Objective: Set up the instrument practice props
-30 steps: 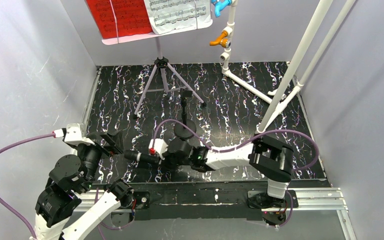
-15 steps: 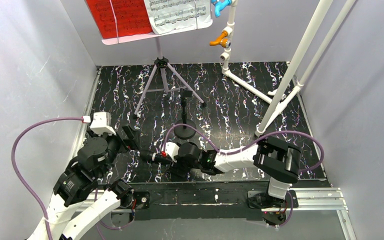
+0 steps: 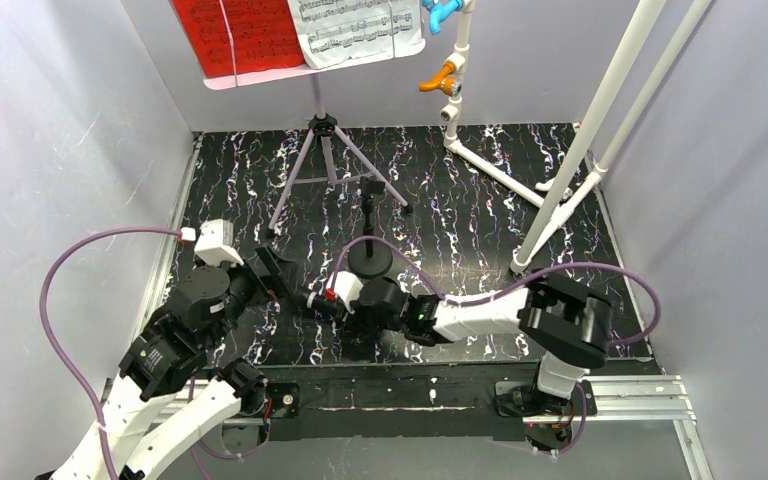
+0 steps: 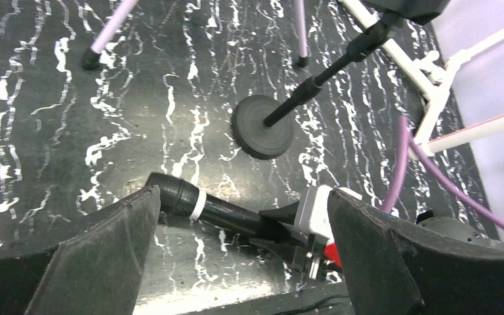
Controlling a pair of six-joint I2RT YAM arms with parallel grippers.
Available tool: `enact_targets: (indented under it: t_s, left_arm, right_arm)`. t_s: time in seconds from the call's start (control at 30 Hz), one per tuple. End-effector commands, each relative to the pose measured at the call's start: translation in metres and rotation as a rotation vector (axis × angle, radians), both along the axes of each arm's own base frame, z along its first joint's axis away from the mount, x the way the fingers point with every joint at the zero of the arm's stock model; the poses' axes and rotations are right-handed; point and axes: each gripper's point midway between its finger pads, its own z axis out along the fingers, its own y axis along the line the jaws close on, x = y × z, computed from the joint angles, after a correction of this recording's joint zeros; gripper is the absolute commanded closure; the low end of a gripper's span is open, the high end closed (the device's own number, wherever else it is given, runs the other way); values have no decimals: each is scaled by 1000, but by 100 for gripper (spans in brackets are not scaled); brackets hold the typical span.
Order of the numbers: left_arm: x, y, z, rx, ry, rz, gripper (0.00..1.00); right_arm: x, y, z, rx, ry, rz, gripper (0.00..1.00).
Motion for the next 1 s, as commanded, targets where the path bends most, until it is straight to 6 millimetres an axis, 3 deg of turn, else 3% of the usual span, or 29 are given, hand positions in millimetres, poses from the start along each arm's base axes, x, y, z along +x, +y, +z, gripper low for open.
enact_targets:
  t_s: [0.0, 0.13, 0.27, 0.5, 0.63, 0.97]
  left_arm:
    - [8, -25, 11, -75, 1, -63, 2]
    - [11, -43, 18, -127, 20, -110, 2]
    - [15, -55, 26, -204, 32, -115, 2]
    - [25, -68, 48, -421, 20, -62, 2]
    - [35, -79, 58, -502, -3, -61, 2]
    - [56, -97, 64, -549, -11, -59, 3]
  right_arm:
    - [18, 1, 69, 194, -29, -89, 85]
    - [22, -11, 105, 301, -7, -143, 99]
    - [23, -26, 145, 412, -17, -173, 99]
    - [22, -44, 195, 559, -29, -199, 99]
    - [16, -45, 216, 624, -22, -178, 99]
    - [7, -57, 246, 721, -22, -162, 99]
